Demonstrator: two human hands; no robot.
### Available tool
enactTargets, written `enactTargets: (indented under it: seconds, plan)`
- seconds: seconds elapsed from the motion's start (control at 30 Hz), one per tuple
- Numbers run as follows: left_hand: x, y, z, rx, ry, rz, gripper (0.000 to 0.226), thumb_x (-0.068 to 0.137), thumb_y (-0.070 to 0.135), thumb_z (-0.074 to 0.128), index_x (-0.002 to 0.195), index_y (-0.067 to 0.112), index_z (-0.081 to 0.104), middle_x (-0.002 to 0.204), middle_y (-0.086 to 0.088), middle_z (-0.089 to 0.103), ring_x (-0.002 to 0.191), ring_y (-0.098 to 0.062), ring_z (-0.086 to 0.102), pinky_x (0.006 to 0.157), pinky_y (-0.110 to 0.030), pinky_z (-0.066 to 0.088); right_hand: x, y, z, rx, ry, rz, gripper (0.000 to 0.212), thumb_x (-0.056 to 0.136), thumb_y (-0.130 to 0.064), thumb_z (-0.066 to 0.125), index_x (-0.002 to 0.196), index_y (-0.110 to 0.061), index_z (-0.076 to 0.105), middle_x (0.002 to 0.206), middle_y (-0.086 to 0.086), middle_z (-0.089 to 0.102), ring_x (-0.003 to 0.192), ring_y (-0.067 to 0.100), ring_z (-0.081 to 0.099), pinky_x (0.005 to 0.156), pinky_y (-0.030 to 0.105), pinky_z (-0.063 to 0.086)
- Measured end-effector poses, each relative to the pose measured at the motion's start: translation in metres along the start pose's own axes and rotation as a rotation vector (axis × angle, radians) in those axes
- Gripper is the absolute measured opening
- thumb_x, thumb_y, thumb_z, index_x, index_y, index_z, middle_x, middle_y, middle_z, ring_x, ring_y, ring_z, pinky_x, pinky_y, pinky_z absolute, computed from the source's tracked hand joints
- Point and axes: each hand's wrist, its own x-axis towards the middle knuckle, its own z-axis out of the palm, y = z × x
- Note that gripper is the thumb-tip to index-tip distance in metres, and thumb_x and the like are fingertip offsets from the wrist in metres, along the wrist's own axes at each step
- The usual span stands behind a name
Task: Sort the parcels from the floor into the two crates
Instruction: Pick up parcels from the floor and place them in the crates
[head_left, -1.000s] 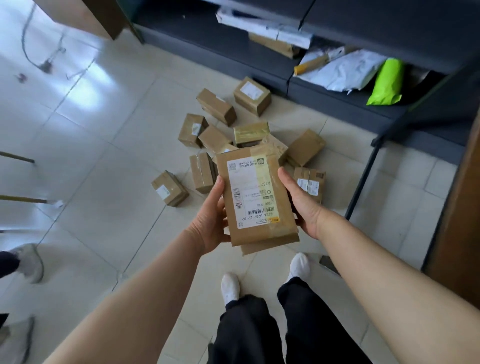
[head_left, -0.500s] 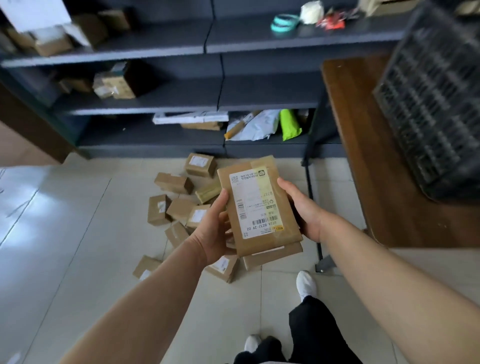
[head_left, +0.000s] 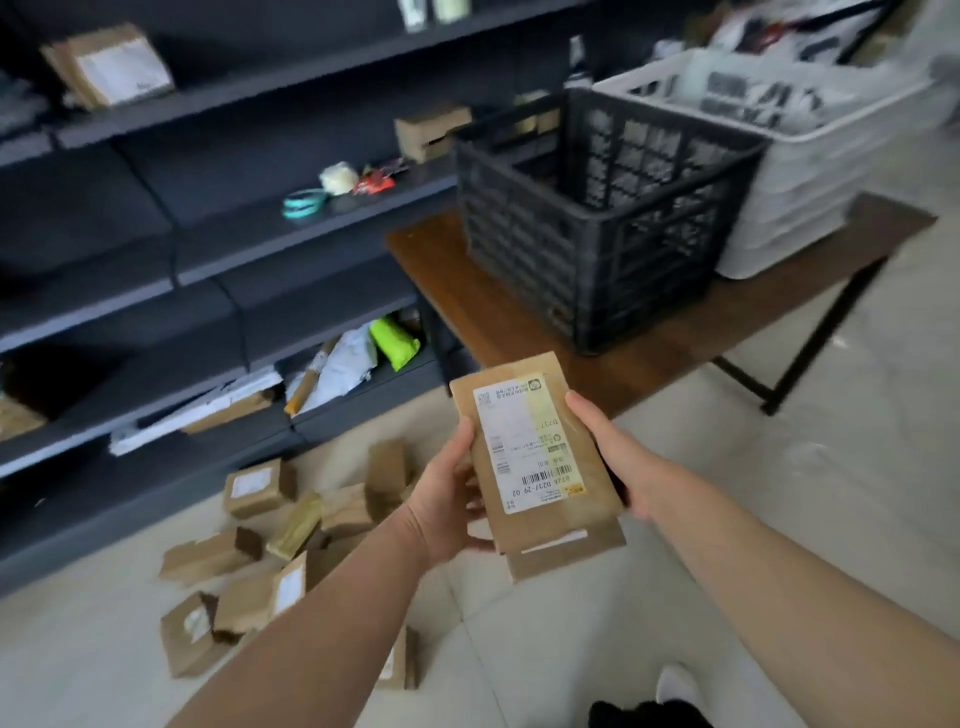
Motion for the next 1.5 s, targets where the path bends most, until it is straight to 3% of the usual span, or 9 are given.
enactTargets:
  seconds: [0.07,0.3,0.53,0.67,0.8,1.0,1.17,1.33,1.5]
  plan:
    - [0.01,0.007,0.04,0.076,-0.036,-0.013,0.107,0.043,0.092,0.065,0.119,0.016,0.069,0.13,-0.011,0.061,0.111,-0.03,0.06,0.097,-0.059,0.046,-0.016,-0.003,-0.037,0.026,0.048,-0.027,0.072,0.066,-0.086,0.052,0.111,-0.033,0.072,0.107,-0.002,0.076,0.107,0.024,0.069,0.104,0.045,0.047]
    - [0.05,0.036,0.196,0.275,-0.122,-0.019,0.112,0.039,0.097,0.063,0.13,0.031,0.061,0.129,-0.003,0.067,0.123,-0.033,0.057,0.104,-0.065,0.039,-0.068,-0.019,-0.173,0.211,0.252,-0.12,0.069,0.07,-0.083,0.054,0.112,-0.031,0.072,0.106,-0.002,0.076,0.104,0.022,0.07,0.102,0.045,0.049]
    - [0.079,0.088,0.325,0.398,-0.21,0.068,0.114,0.037,0.097,0.062,0.128,0.028,0.064,0.126,-0.006,0.069,0.121,-0.034,0.06,0.104,-0.062,0.041,-0.108,-0.078,-0.286,0.144,0.396,-0.178,0.065,0.076,-0.081,0.046,0.109,-0.03,0.069,0.105,-0.001,0.073,0.099,0.019,0.066,0.078,0.034,0.051]
    - [0.092,0.125,0.382,0.365,-0.269,0.112,0.1,0.052,0.095,0.056,0.123,0.025,0.068,0.121,-0.008,0.072,0.118,-0.036,0.062,0.104,-0.064,0.041,-0.116,-0.129,-0.327,0.165,0.43,-0.26,0.063,0.081,-0.078,0.044,0.106,-0.028,0.071,0.096,-0.002,0.076,0.087,0.016,0.071,0.066,0.028,0.051]
    - [0.113,0.179,0.433,0.337,-0.292,0.19,0.091,0.066,0.093,0.046,0.117,0.023,0.072,0.116,-0.009,0.074,0.114,-0.037,0.064,0.104,-0.062,0.041,-0.113,-0.191,-0.363,0.198,0.472,-0.415,0.067,0.08,-0.078,0.046,0.111,-0.025,0.071,0.099,0.003,0.077,0.091,0.024,0.074,0.079,0.034,0.057]
    - [0.14,0.288,0.473,0.248,-0.413,0.372,0.079,0.076,0.086,0.045,0.113,0.023,0.076,0.117,-0.011,0.073,0.113,-0.035,0.066,0.103,-0.054,0.045,-0.097,-0.3,-0.387,0.078,0.502,-0.594,0.065,0.084,-0.077,0.039,0.108,-0.027,0.071,0.099,0.001,0.077,0.089,0.02,0.073,0.071,0.03,0.057]
    - [0.157,0.356,0.483,0.204,-0.469,0.453,0.075,0.081,0.082,0.043,0.114,0.022,0.073,0.115,-0.011,0.074,0.11,-0.032,0.068,0.097,-0.048,0.048,-0.067,-0.368,-0.393,0.015,0.495,-0.695,0.069,0.083,-0.08,0.036,0.114,-0.029,0.07,0.107,-0.001,0.075,0.099,0.021,0.071,0.092,0.039,0.054]
    - [0.182,0.401,0.479,0.186,-0.418,0.495,0.078,0.078,0.083,0.045,0.118,0.021,0.071,0.114,-0.01,0.075,0.112,-0.032,0.067,0.1,-0.049,0.048,-0.034,-0.416,-0.398,-0.017,0.453,-0.734,0.059,0.087,-0.076,0.033,0.111,-0.034,0.068,0.098,-0.007,0.075,0.09,0.013,0.071,0.077,0.031,0.054]
    - [0.215,0.444,0.465,0.113,-0.32,0.545,0.079,0.075,0.085,0.049,0.117,0.022,0.072,0.114,-0.01,0.075,0.112,-0.033,0.067,0.103,-0.053,0.046,0.013,-0.469,-0.4,-0.036,0.339,-0.711,0.054,0.086,-0.076,0.038,0.096,-0.033,0.069,0.097,-0.004,0.076,0.088,0.014,0.071,0.077,0.031,0.055]
